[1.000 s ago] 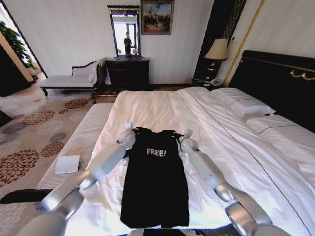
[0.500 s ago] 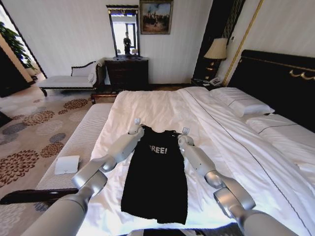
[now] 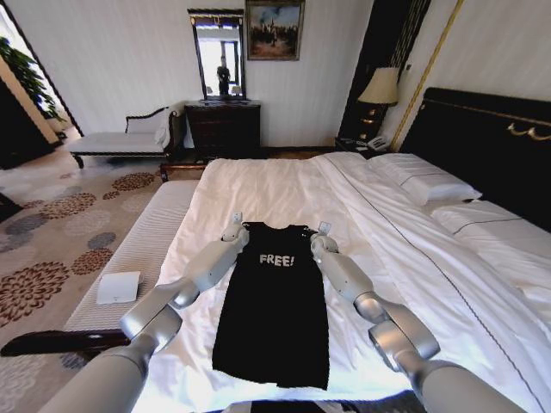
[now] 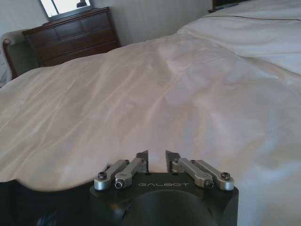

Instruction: Fold the clothes on the bed.

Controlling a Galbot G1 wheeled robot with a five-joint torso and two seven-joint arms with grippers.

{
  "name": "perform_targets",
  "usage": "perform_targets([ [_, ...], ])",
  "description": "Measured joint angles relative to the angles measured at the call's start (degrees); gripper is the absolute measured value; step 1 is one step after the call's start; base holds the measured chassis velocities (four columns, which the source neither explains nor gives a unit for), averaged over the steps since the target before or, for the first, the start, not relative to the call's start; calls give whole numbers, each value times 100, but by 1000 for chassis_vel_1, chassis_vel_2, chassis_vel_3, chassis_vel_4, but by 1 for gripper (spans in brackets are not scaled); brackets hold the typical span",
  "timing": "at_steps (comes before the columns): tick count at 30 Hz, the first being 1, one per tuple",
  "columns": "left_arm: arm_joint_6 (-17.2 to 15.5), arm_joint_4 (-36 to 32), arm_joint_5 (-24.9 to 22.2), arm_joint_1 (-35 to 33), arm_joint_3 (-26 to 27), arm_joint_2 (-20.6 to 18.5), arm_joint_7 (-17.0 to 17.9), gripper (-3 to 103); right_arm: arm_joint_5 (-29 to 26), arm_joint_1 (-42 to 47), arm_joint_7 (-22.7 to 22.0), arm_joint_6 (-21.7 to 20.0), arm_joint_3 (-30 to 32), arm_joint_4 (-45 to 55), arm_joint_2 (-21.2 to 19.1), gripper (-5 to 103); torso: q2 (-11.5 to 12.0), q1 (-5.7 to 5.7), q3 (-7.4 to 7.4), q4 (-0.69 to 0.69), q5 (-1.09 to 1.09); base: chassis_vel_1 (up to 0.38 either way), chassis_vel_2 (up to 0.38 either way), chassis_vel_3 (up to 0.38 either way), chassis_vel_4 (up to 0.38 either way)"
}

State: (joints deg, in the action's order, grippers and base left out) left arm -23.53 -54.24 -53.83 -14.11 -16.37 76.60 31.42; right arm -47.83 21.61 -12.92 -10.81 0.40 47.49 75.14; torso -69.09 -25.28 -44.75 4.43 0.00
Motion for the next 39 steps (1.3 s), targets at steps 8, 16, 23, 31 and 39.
perform_targets([
  [8, 114, -1469, -156, -811, 200, -965, 119, 46, 78, 768, -20, 57, 131, 1160, -406, 49, 0, 1, 0, -4, -2, 0, 0, 0, 0],
  [16, 327, -3025, -279, -1863, 894, -1585, 145, 79, -73, 1543, -229, -24, 437, 2690, -1004, 76, -1, 2, 1, 1, -1, 0, 0, 0, 0],
  [23, 752, -4165, 294, -3234, 1799, -2230, -173, 100, -183, 2336, -346, -156, 699, 3767, -1452, 99, -1, 2, 1, -1, 0, 0, 0, 0, 0],
  [31, 1071, -5023, 654, -4378, 2415, -2660, -553, 100, -8, 3157, -327, -186, 1222, 4538, -1662, 100, -1, 2, 0, -3, 0, 0, 0, 0, 0],
  [39, 1288, -5309, 1016, -4990, 2608, -2550, -852, 100, 473, 4406, -115, -179, 2208, 5381, -1810, 100, -2, 2, 0, 4, -1, 0, 0, 0, 0],
])
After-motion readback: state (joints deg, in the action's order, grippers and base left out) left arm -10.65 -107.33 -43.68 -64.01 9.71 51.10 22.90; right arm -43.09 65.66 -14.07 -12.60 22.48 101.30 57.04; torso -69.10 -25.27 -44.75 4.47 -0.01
